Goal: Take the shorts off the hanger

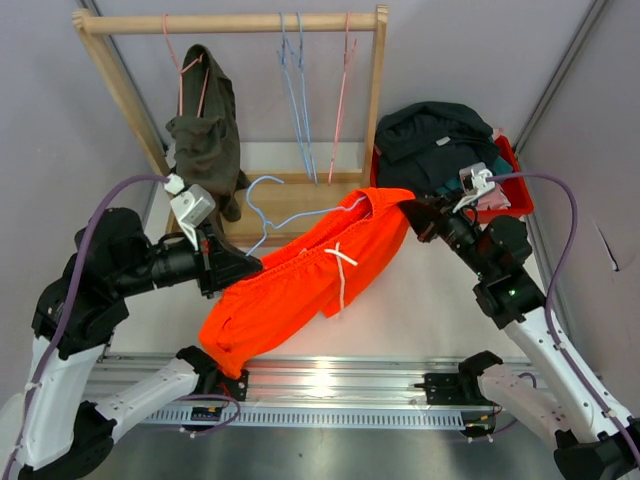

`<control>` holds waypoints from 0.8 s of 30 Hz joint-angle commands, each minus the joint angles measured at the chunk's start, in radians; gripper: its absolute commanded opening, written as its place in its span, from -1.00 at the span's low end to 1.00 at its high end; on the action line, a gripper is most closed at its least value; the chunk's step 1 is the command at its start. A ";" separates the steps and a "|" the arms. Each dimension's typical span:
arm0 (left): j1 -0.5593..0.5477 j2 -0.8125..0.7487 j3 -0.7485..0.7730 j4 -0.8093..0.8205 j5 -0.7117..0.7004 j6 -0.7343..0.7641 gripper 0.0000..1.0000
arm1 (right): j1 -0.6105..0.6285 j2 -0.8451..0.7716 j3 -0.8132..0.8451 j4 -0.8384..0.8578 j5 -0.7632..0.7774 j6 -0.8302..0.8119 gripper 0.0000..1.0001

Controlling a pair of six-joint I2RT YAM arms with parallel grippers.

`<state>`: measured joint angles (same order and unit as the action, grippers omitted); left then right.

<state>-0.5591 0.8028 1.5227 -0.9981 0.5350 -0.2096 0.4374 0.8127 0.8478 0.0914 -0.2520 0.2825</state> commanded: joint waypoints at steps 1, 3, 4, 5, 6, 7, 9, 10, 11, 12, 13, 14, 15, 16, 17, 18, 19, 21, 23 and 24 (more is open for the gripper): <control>-0.022 -0.013 -0.006 0.012 0.036 -0.019 -1.00 | -0.035 -0.007 -0.006 -0.068 0.195 0.014 -1.00; -0.028 -0.013 -0.012 0.010 0.037 -0.017 -1.00 | -0.032 -0.003 -0.012 -0.076 0.210 0.027 -1.00; -0.031 -0.013 -0.015 0.009 0.036 -0.017 -1.00 | -0.029 0.000 -0.015 -0.085 0.226 0.041 -1.00; -0.036 -0.014 -0.013 0.007 0.031 -0.016 -1.00 | -0.029 0.008 -0.015 -0.088 0.256 0.049 -1.00; -0.038 -0.014 -0.009 0.006 0.028 -0.016 -1.00 | -0.029 0.011 -0.012 -0.088 0.293 0.055 -1.00; -0.039 -0.016 -0.010 0.006 0.026 -0.016 -0.99 | -0.031 0.019 -0.006 -0.134 0.321 0.070 -1.00; -0.047 -0.020 -0.010 0.001 0.022 -0.016 -0.99 | -0.035 0.048 0.022 -0.178 0.377 0.087 -1.00; -0.051 -0.022 -0.012 0.000 0.020 -0.016 -1.00 | -0.037 0.058 0.033 -0.196 0.402 0.105 -1.00; -0.051 -0.021 -0.015 0.000 0.017 -0.016 -1.00 | -0.037 0.075 0.042 -0.206 0.425 0.110 -1.00; -0.051 -0.024 -0.013 0.000 0.017 -0.014 -1.00 | -0.039 0.083 0.054 -0.222 0.433 0.116 -1.00; -0.051 -0.024 -0.015 -0.002 0.016 -0.014 -1.00 | -0.037 0.089 0.059 -0.225 0.439 0.127 -1.00; -0.051 -0.022 -0.016 -0.002 0.013 -0.013 -1.00 | -0.035 0.092 0.060 -0.225 0.433 0.127 -1.00; -0.051 -0.021 -0.015 -0.004 0.011 -0.013 -1.00 | -0.029 0.092 0.059 -0.216 0.421 0.127 -1.00; -0.050 -0.017 -0.016 -0.005 0.010 -0.011 -1.00 | -0.022 0.091 0.053 -0.213 0.421 0.130 -1.00; -0.051 -0.014 -0.015 -0.007 0.005 -0.011 -1.00 | 0.000 0.089 0.051 -0.210 0.419 0.133 -1.00; -0.050 -0.010 -0.010 -0.010 -0.006 -0.011 -1.00 | 0.017 0.086 0.048 -0.209 0.422 0.133 -1.00; -0.050 -0.001 -0.009 -0.010 -0.009 -0.008 -1.00 | 0.055 0.083 0.043 -0.208 0.431 0.130 -1.00; -0.050 0.007 -0.003 -0.004 -0.039 -0.010 -1.00 | 0.099 0.074 0.034 -0.190 0.404 0.113 -1.00; -0.051 0.022 -0.007 0.019 -0.062 -0.010 -1.00 | 0.185 0.062 0.007 -0.151 0.315 0.092 -1.00; -0.051 0.026 -0.018 0.039 -0.093 -0.011 -1.00 | 0.225 0.054 -0.007 -0.075 0.256 0.060 -1.00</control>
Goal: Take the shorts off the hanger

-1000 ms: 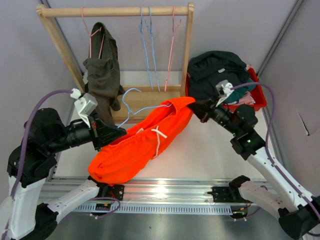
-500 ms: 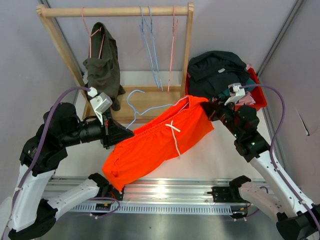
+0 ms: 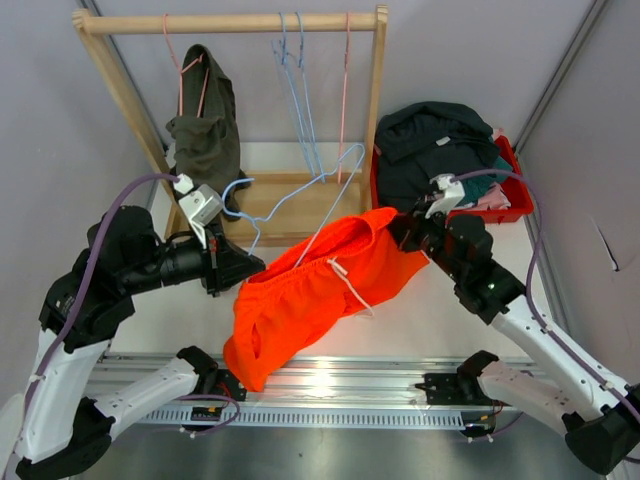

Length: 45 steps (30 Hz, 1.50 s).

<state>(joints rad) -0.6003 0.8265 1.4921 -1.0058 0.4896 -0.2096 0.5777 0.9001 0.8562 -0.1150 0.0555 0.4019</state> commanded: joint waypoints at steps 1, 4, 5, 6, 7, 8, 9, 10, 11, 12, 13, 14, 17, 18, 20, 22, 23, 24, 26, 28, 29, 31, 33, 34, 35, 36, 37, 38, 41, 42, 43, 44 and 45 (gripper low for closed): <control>-0.010 0.006 0.007 0.067 -0.052 -0.016 -0.99 | 0.135 -0.033 -0.025 0.171 -0.163 -0.075 -1.00; -0.010 0.008 -0.035 0.191 -0.098 -0.046 -1.00 | 0.419 0.031 0.013 0.193 -0.149 -0.162 -1.00; -0.009 0.003 -0.055 0.223 -0.103 -0.068 -0.99 | 0.491 0.057 0.062 0.172 -0.125 -0.188 -1.00; -0.009 -0.001 -0.070 0.290 -0.108 -0.080 -1.00 | 0.601 0.083 0.088 0.160 -0.108 -0.210 -1.00; -0.010 -0.003 -0.087 0.314 -0.118 -0.097 -1.00 | 0.638 0.121 0.113 0.149 -0.079 -0.233 -1.00; -0.010 -0.006 -0.087 0.325 -0.126 -0.102 -1.00 | 0.663 0.131 0.135 0.132 -0.060 -0.238 -1.00; -0.010 -0.010 -0.085 0.329 -0.134 -0.105 -0.99 | 0.681 0.132 0.168 0.123 -0.013 -0.242 -1.00; -0.010 -0.013 -0.079 0.313 -0.147 -0.097 -1.00 | 0.694 0.129 0.184 0.118 0.035 -0.253 -1.00; -0.010 -0.020 -0.058 0.297 -0.155 -0.091 -1.00 | 0.692 0.106 0.199 0.057 0.158 -0.261 -1.00; -0.010 -0.036 -0.047 0.276 -0.166 -0.082 -1.00 | 0.685 0.088 0.225 0.042 0.225 -0.270 -1.00; -0.009 -0.049 -0.027 0.227 -0.186 -0.065 -0.99 | 0.641 0.071 0.240 0.025 0.280 -0.291 -1.00; -0.010 -0.061 -0.014 0.204 -0.241 -0.057 -1.00 | 0.607 0.031 0.256 -0.006 0.318 -0.301 -1.00; -0.010 -0.122 0.016 0.115 -0.327 -0.042 -1.00 | 0.394 -0.019 0.319 -0.044 0.400 -0.313 -1.00; -0.010 -0.153 0.025 0.093 -0.338 -0.042 -0.99 | 0.320 -0.015 0.345 -0.057 0.371 -0.310 -1.00; -0.010 -0.176 0.026 0.038 -0.356 -0.045 -1.00 | 0.081 0.012 0.443 -0.083 0.284 -0.282 -1.00; -0.010 -0.213 0.019 0.015 -0.350 -0.045 -0.99 | -0.065 0.087 0.521 -0.083 0.100 -0.253 -1.00; -0.009 -0.222 0.013 -0.003 -0.344 -0.044 -1.00 | -0.184 0.118 0.608 -0.060 0.036 -0.223 -1.00; -0.009 -0.233 -0.002 -0.008 -0.335 -0.043 -1.00 | -0.237 0.204 0.663 -0.055 -0.041 -0.212 -1.00; -0.010 -0.260 -0.024 -0.013 -0.341 -0.042 -1.00 | -0.323 0.317 0.886 -0.075 -0.110 -0.196 -1.00; -0.010 -0.267 -0.048 -0.019 -0.376 -0.040 -1.00 | -0.438 0.507 1.045 -0.090 -0.166 -0.161 -1.00; -0.010 -0.259 -0.052 -0.019 -0.393 -0.039 -1.00 | -0.472 0.578 1.216 -0.097 -0.190 -0.135 -1.00; -0.010 -0.248 -0.075 -0.011 -0.437 -0.042 -1.00 | -0.561 0.812 1.413 -0.118 -0.265 -0.039 -1.00; -0.010 -0.234 -0.084 0.002 -0.468 -0.045 -1.00 | -0.600 0.968 1.696 -0.175 -0.331 -0.002 -1.00; -0.010 -0.230 -0.092 0.015 -0.518 -0.051 -1.00 | -0.604 1.088 1.769 -0.213 -0.341 0.021 -1.00; -0.010 -0.221 -0.092 0.019 -0.545 -0.053 -0.99 | -0.608 1.126 1.809 -0.225 -0.361 0.028 -1.00; -0.010 -0.196 -0.092 0.022 -0.571 -0.053 -1.00 | -0.611 1.146 1.792 -0.235 -0.364 0.031 -1.00; -0.010 -0.182 -0.092 0.030 -0.621 -0.051 -1.00 | -0.608 1.146 1.732 -0.221 -0.367 0.026 -1.00; -0.009 -0.146 -0.093 0.036 -0.653 -0.051 -1.00 | -0.607 1.102 1.640 -0.186 -0.371 0.026 -1.00; -0.009 -0.084 -0.072 0.062 -0.765 -0.040 -1.00 | -0.589 0.937 1.153 0.027 -0.333 0.023 0.81; -0.010 -0.037 -0.067 0.070 -0.787 -0.033 -1.00 | -0.584 0.907 1.056 0.056 -0.289 0.022 0.98; -0.009 -0.011 -0.053 0.076 -0.804 -0.028 -1.00 | -0.581 0.886 0.923 0.078 -0.273 0.021 0.99; -0.004 0.015 -0.009 0.087 -0.819 -0.024 -0.99 | -0.581 0.843 0.864 0.090 -0.270 0.026 0.99; -0.003 0.067 0.005 0.093 -0.822 -0.013 -1.00 | -0.581 0.817 0.809 0.101 -0.273 0.028 0.99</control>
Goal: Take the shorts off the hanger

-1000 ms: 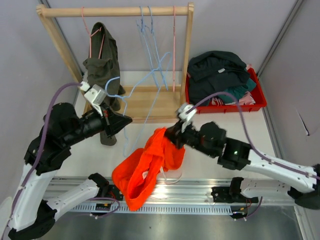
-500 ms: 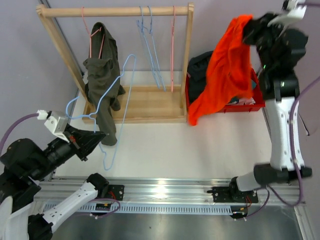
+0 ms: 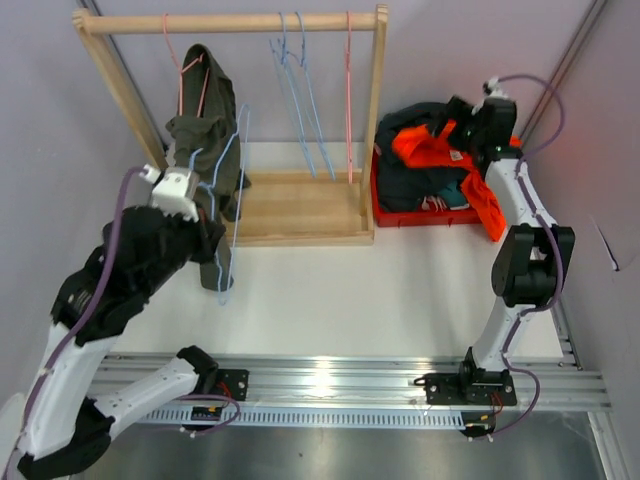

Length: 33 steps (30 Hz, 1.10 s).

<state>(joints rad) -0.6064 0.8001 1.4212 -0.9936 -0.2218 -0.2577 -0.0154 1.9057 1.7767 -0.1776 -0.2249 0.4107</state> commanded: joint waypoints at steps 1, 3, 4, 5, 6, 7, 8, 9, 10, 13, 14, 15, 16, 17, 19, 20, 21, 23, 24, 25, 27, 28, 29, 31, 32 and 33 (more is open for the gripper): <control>0.008 0.118 0.088 0.090 -0.106 0.043 -1.00 | 0.012 -0.216 -0.229 0.221 0.010 0.022 0.99; 0.023 0.169 0.143 0.124 -0.094 0.072 -1.00 | 0.048 -0.311 -0.336 0.260 0.028 0.025 0.99; 0.034 0.222 0.184 0.130 -0.093 0.078 -1.00 | 0.052 -0.344 -0.423 0.292 0.032 0.030 0.99; 0.058 0.253 0.206 0.131 -0.094 0.084 -1.00 | 0.057 -0.376 -0.460 0.303 0.029 0.037 0.99; 0.074 0.283 0.279 0.133 -0.085 0.100 -1.00 | 0.061 -0.436 -0.495 0.311 0.032 0.042 0.99; 0.095 0.342 0.304 0.135 -0.068 0.104 -1.00 | 0.066 -0.463 -0.561 0.317 0.035 0.042 0.99; 0.143 0.372 0.333 0.135 -0.033 0.109 -1.00 | 0.078 -0.491 -0.591 0.320 0.035 0.040 0.99; 0.163 0.399 0.408 0.135 -0.013 0.112 -1.00 | 0.086 -0.546 -0.621 0.322 0.039 0.040 0.99; 0.187 0.451 0.432 0.139 0.001 0.112 -1.00 | 0.091 -0.572 -0.650 0.323 0.042 0.037 0.99; 0.258 0.530 0.562 0.147 0.047 0.114 -1.00 | 0.107 -0.672 -0.753 0.314 0.056 0.017 0.99; 0.278 0.592 0.590 0.141 0.053 0.115 -0.99 | 0.107 -0.694 -0.773 0.310 0.070 0.014 0.99; 0.287 0.623 0.675 0.135 0.071 0.118 -1.00 | 0.104 -0.714 -0.810 0.299 0.076 0.013 0.99; 0.295 0.654 0.703 0.135 0.084 0.123 -1.00 | 0.101 -0.749 -0.827 0.297 0.076 0.014 0.99; 0.307 0.715 0.752 0.136 0.093 0.130 -1.00 | 0.103 -0.764 -0.853 0.291 0.068 0.013 0.99; 0.318 0.769 0.804 0.163 0.125 0.140 -1.00 | 0.101 -0.801 -0.876 0.293 0.061 0.017 0.99; 0.321 0.809 0.826 0.180 0.134 0.149 -1.00 | 0.100 -0.810 -0.888 0.296 0.052 0.023 0.99; 0.321 0.823 0.829 0.217 0.134 0.147 -1.00 | 0.103 -0.820 -0.913 0.305 0.047 0.030 0.99; 0.326 0.852 0.864 0.239 0.148 0.132 -1.00 | 0.103 -0.838 -0.934 0.311 0.036 0.034 0.99; 0.327 0.890 0.881 0.239 0.154 0.126 -1.00 | 0.104 -0.841 -0.944 0.311 0.038 0.034 0.99; 0.329 0.910 0.919 0.230 0.160 0.118 -1.00 | 0.103 -0.846 -0.962 0.313 0.041 0.036 0.99; 0.329 0.961 0.964 0.233 0.174 0.104 -1.00 | 0.103 -0.855 -0.977 0.317 0.033 0.036 0.99; 0.329 0.970 0.973 0.245 0.185 0.101 -1.00 | 0.104 -0.858 -0.991 0.320 0.029 0.037 0.99; 0.329 0.978 0.970 0.278 0.206 0.094 -1.00 | 0.104 -0.864 -1.002 0.329 0.024 0.043 0.99; 0.329 1.002 0.973 0.302 0.214 0.087 -1.00 | 0.106 -0.873 -1.020 0.337 0.016 0.046 0.99; 0.329 1.011 0.984 0.309 0.214 0.077 -1.00 | 0.107 -0.875 -1.036 0.340 0.015 0.048 0.99; 0.329 1.019 0.992 0.308 0.214 0.072 -1.00 | 0.109 -0.876 -1.042 0.343 0.013 0.048 0.99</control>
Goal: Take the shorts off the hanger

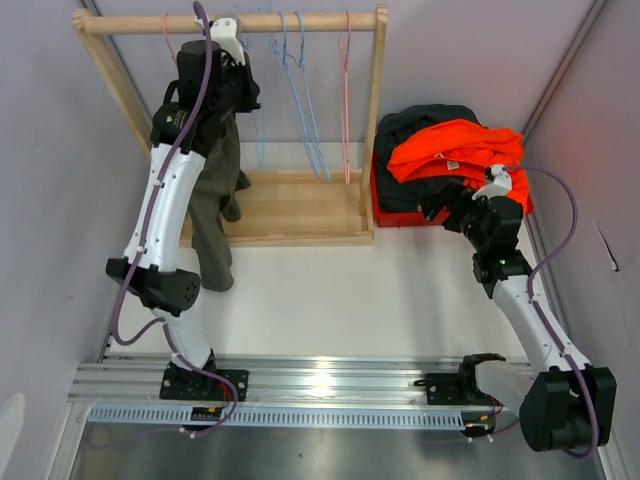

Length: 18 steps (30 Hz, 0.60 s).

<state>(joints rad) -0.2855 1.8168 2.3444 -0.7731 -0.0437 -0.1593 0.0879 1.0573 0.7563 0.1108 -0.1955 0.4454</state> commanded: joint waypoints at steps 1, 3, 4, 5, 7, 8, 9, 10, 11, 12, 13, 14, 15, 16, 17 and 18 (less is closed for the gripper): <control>0.008 0.013 0.076 0.086 0.044 -0.031 -1.00 | 0.004 -0.031 -0.026 0.055 -0.016 0.012 0.99; 0.008 0.015 0.073 0.080 0.073 -0.040 -1.00 | 0.004 -0.034 -0.032 0.050 -0.019 0.004 0.99; 0.008 0.015 0.064 0.077 0.076 -0.042 -1.00 | 0.004 -0.036 -0.034 0.047 -0.019 0.003 0.99; 0.008 0.013 0.056 0.072 0.077 -0.043 -0.99 | 0.004 -0.037 -0.035 0.046 -0.019 0.000 0.99; 0.008 0.006 0.037 0.060 0.080 -0.043 -0.94 | 0.004 -0.040 -0.035 0.043 -0.021 -0.005 0.99; 0.008 -0.004 0.024 0.058 0.084 -0.042 -0.85 | 0.004 -0.042 -0.035 0.041 -0.021 -0.005 0.99; 0.008 -0.011 0.017 0.057 0.088 -0.040 -0.77 | 0.006 -0.042 -0.034 0.040 -0.024 -0.005 0.99; 0.008 -0.019 -0.003 0.063 0.099 -0.039 -0.61 | 0.006 -0.042 -0.034 0.040 -0.025 -0.005 0.99; 0.008 -0.027 -0.019 0.064 0.097 -0.039 -0.57 | 0.006 -0.042 -0.034 0.036 -0.028 -0.005 0.99; 0.008 -0.042 -0.023 0.066 0.096 -0.037 -0.54 | 0.004 -0.043 -0.032 0.033 -0.028 -0.005 0.99; 0.008 -0.050 -0.033 0.066 0.093 -0.034 -0.46 | 0.004 -0.043 -0.032 0.033 -0.028 -0.005 0.99; 0.008 -0.054 -0.034 0.066 0.091 -0.032 -0.41 | 0.006 -0.049 -0.032 0.027 -0.027 -0.008 0.99; 0.008 -0.065 -0.033 0.066 0.091 -0.031 -0.38 | 0.004 -0.052 -0.032 0.026 -0.027 -0.007 0.99; 0.008 -0.071 -0.028 0.064 0.093 -0.029 -0.37 | 0.006 -0.056 -0.035 0.024 -0.025 -0.008 0.99; 0.008 -0.076 -0.028 0.058 0.097 -0.031 -0.37 | 0.004 -0.060 -0.035 0.020 -0.027 -0.008 0.99; 0.008 -0.091 -0.028 0.055 0.102 -0.034 -0.37 | 0.006 -0.063 -0.035 0.018 -0.025 -0.008 0.99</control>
<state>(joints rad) -0.2848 1.8153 2.3093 -0.7429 0.0334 -0.1848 0.0887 1.0264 0.7181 0.1093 -0.2127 0.4446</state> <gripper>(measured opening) 0.313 0.993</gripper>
